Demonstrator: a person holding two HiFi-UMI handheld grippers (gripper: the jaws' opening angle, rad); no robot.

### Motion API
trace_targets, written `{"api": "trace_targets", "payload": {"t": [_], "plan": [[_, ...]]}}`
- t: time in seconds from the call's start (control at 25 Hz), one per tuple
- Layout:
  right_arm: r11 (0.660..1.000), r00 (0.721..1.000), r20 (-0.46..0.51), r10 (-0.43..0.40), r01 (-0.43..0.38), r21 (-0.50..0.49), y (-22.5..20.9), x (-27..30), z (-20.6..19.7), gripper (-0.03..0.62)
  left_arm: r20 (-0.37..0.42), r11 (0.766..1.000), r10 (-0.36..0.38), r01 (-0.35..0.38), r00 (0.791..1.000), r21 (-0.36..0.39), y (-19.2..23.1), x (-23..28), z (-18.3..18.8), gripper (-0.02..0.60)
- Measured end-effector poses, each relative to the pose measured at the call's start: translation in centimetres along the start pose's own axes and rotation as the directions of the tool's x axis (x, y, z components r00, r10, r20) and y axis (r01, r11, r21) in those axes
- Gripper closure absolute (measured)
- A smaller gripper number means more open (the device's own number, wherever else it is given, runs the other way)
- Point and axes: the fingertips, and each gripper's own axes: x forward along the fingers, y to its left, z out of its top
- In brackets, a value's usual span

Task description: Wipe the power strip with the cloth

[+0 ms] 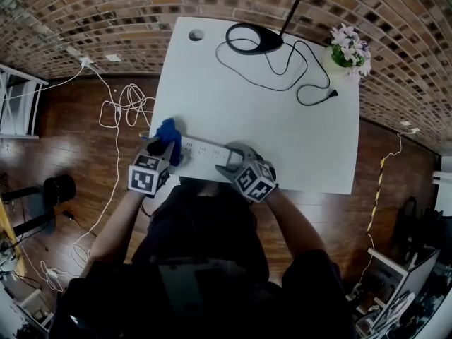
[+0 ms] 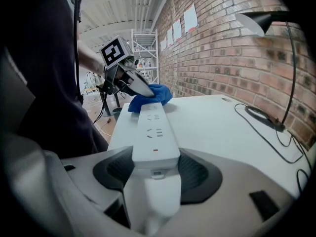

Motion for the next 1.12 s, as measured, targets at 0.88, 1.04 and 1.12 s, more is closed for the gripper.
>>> {"api": "trace_targets", "payload": {"t": [0.88, 1.04, 1.12], "plan": [[1.000, 1.000, 0.003, 0.000, 0.001, -0.009, 0.2, 0.2, 0.0, 0.312, -0.062, 0.987, -0.091, 0.099, 0.994, 0.128, -10.2, 2.3, 0.9, 0.512], [0.999, 1.000, 0.000, -0.005, 0.005, -0.038, 0.2, 0.6, -0.7, 0.313, -0.084, 0.978, -0.133, 0.144, 0.988, 0.152, -12.9, 3.2, 1.4, 0.512], [0.999, 1.000, 0.008, -0.010, 0.010, -0.031, 0.2, 0.6, -0.6, 0.313, -0.099, 0.971, -0.153, 0.169, 0.983, 0.171, -14.1, 3.5, 1.5, 0.512]]}}
